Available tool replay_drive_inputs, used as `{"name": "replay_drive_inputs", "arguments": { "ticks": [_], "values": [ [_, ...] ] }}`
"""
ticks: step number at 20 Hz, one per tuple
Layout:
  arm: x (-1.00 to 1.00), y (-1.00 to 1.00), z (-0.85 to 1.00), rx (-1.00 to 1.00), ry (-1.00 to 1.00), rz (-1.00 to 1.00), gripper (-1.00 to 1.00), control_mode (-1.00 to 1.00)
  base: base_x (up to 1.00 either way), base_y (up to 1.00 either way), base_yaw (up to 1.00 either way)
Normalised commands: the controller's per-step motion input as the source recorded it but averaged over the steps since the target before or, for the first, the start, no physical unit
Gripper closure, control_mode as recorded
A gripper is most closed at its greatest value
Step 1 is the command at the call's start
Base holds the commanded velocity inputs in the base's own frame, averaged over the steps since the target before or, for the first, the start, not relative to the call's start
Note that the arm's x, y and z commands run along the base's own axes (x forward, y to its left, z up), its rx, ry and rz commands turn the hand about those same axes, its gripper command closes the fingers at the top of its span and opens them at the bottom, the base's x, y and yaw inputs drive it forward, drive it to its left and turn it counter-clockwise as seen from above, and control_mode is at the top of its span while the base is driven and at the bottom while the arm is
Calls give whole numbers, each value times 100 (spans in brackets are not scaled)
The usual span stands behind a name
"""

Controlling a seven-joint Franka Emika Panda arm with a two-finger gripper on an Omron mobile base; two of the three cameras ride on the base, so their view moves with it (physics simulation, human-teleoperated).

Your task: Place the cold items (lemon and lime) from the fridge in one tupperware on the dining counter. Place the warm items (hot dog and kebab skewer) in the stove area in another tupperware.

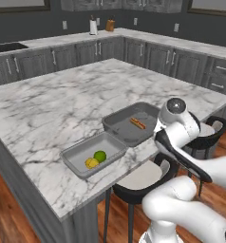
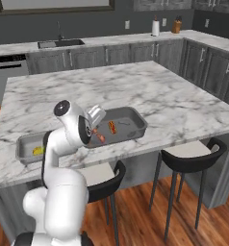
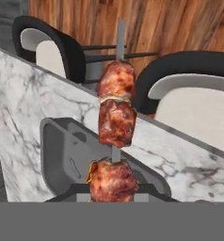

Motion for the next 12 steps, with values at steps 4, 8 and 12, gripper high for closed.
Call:
{"name": "replay_drive_inputs", "arguments": {
  "ticks": [4, 8, 12],
  "values": [
    [87, -59, 0, -1, 0, 24, 100, -100, 0, 0, 0],
    [77, -6, 0, -25, 0, 45, 100, -100, 0, 0, 0],
    [50, -1, 7, -50, 0, 51, 100, -100, 0, 0, 0]
  ]
}}
